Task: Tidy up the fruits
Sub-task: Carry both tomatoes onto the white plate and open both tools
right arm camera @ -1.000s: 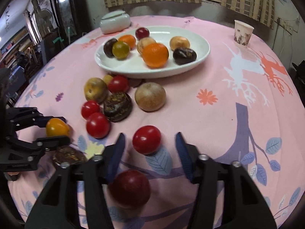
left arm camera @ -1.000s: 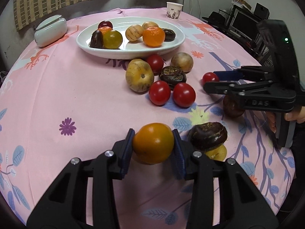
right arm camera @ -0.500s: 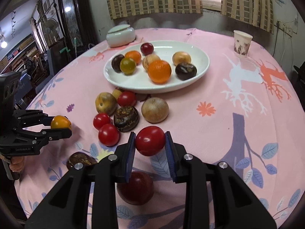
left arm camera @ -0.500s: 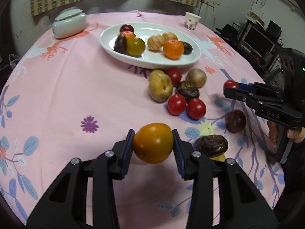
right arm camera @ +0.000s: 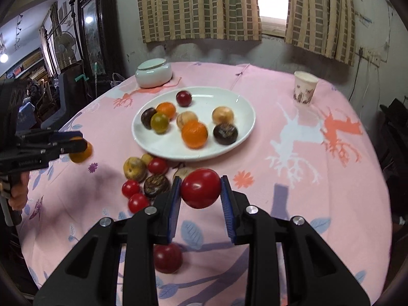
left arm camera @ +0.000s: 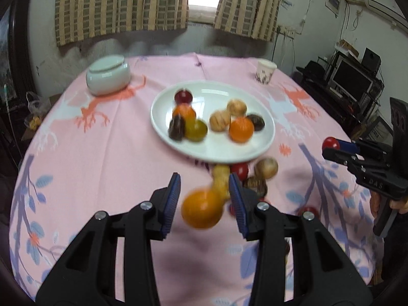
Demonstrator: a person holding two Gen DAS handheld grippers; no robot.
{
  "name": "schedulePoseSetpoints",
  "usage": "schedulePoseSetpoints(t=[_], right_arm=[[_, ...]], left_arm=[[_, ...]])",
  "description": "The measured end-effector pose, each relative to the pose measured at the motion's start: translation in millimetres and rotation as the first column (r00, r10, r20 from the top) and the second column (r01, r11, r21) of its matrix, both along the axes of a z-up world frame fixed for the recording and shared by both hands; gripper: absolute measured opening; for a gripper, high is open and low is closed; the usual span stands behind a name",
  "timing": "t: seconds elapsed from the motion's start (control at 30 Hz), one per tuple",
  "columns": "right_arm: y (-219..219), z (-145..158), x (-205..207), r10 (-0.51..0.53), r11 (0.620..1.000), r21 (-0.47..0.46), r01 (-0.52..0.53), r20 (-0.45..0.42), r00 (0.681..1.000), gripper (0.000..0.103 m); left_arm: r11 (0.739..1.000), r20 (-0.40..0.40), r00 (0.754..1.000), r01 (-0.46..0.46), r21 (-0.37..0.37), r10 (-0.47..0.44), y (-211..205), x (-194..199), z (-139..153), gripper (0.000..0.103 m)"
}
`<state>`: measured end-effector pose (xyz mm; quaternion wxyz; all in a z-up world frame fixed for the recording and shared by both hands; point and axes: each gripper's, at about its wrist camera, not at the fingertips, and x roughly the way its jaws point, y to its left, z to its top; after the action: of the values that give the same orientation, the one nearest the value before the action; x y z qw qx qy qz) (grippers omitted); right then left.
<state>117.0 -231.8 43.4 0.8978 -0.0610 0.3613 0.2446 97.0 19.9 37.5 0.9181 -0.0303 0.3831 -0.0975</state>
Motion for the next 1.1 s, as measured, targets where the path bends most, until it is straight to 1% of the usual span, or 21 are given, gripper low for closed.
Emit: schedulePoseSetpoints(t=[0.1,0.17,0.2,0.27,0.33,0.37,0.43,0.47,0.5,0.57,0.6,0.67,0.77,0.87,0.93,0.97,1.0,1.03,1.07,1.1], right_arm=[[0.9,16.4,10.6,0.001,1.0,0.009,-0.001,0.036,0.999,0.031],[4.8,19.9,18.8,-0.002,1.0,0.016,0.002,0.043,0.999,0.031],[6.5,18.3,22.0,0.0,1.0,0.024,-0.001,0.034,0.999,0.031],[11.0,10.8,24.6,0.013,0.999,0.047,-0.014,0.014,1.0,0.031],[15.5,0.7,22.2,0.036,0.998,0.059,-0.035,-0.01,0.999,0.031],[17.5,-3.6,21.0,0.05,0.997,0.064,-0.049,-0.023,0.998,0.031],[22.2,-12.0,17.9,0.076,0.996,0.055,-0.073,-0.049,0.996,0.031],[24.9,-15.3,14.9,0.087,0.995,0.043,-0.084,-0.052,0.995,0.031],[26.8,-17.2,12.2,0.099,0.994,0.039,-0.097,-0.051,0.994,0.031],[28.4,-20.2,10.0,0.112,0.993,0.042,-0.11,-0.059,0.992,0.031],[28.5,-21.3,9.7,0.11,0.993,0.044,-0.107,-0.063,0.992,0.031],[28.6,-23.3,8.4,0.104,0.994,0.049,-0.101,-0.068,0.992,0.031],[28.7,-24.7,2.7,0.107,0.993,0.06,-0.102,-0.074,0.992,0.031],[25.2,-24.8,-4.6,0.108,0.992,0.071,-0.103,-0.074,0.991,0.031],[21.6,-25.8,-7.2,0.104,0.992,0.081,-0.098,-0.078,0.992,0.031],[19.8,-26.9,-8.8,0.102,0.992,0.085,-0.095,-0.079,0.992,0.031],[18.9,-28.3,-9.4,0.101,0.992,0.088,-0.094,-0.083,0.991,0.031],[18.3,-29.3,-9.6,0.102,0.992,0.09,-0.094,-0.086,0.991,0.031],[17.8,-30.6,-9.8,0.101,0.991,0.092,-0.093,-0.089,0.991,0.031],[17.3,-31.4,-9.8,0.102,0.991,0.094,-0.093,-0.091,0.991,0.031]], left_arm=[[1.0,0.027,1.0,0.0,-0.016,0.0,-4.9,17.7,12.5,0.04],[1.0,0.036,0.999,0.011,-0.015,-0.011,-9.6,28.3,13.5,0.04],[1.0,0.029,1.0,0.006,-0.013,-0.006,-10.1,32.4,10.6,0.04],[0.999,0.006,1.0,0.009,-0.042,-0.009,-6.2,34.0,-0.5,0.04],[1.0,-0.02,1.0,-0.019,-0.009,0.019,-0.4,28.4,-15.4,0.04],[1.0,-0.047,0.999,-0.009,0.005,0.009,3.1,22.3,-25.0,0.042],[0.999,-0.08,0.997,0.024,0.023,-0.022,8.6,6.7,-36.8,0.05],[0.999,-0.077,0.997,0.035,0.037,-0.032,10.5,-1.9,-39.9,0.058],[0.998,-0.072,0.997,0.046,0.044,-0.043,12.0,-12.4,-44.2,0.062],[0.995,-0.106,0.992,0.076,0.059,-0.069,8.8,-22.5,-53.5,0.062],[0.994,-0.114,0.991,0.083,0.065,-0.076,6.8,-25.1,-56.8,0.062],[0.994,-0.104,0.991,0.09,0.06,-0.083,1.2,-28.9,-59.6,0.061],[0.992,-0.106,0.988,0.119,0.051,-0.113,-10.5,-26.6,-62.9,0.061],[0.986,-0.126,0.982,0.152,0.063,-0.144,-19.9,-23.0,-71.0,0.061],[0.986,-0.138,0.981,0.15,0.074,-0.139,-21.5,-22.2,-76.1,0.06],[0.987,-0.148,0.98,0.148,0.068,-0.137,-20.4,-21.3,-79.1,0.057],[0.988,-0.16,0.978,0.145,0.057,-0.134,-18.5,-20.0,-82.7,0.048],[0.989,-0.178,0.975,0.145,0.042,-0.135,-16.5,-18.2,-87.1,0.042],[0.989,-0.191,0.972,0.148,0.028,-0.14,-15.2,-17.3,-89.9,0.04],[0.989,-0.188,0.972,0.149,0.012,-0.144,-13.6,-17.6,-91.8,0.039]])
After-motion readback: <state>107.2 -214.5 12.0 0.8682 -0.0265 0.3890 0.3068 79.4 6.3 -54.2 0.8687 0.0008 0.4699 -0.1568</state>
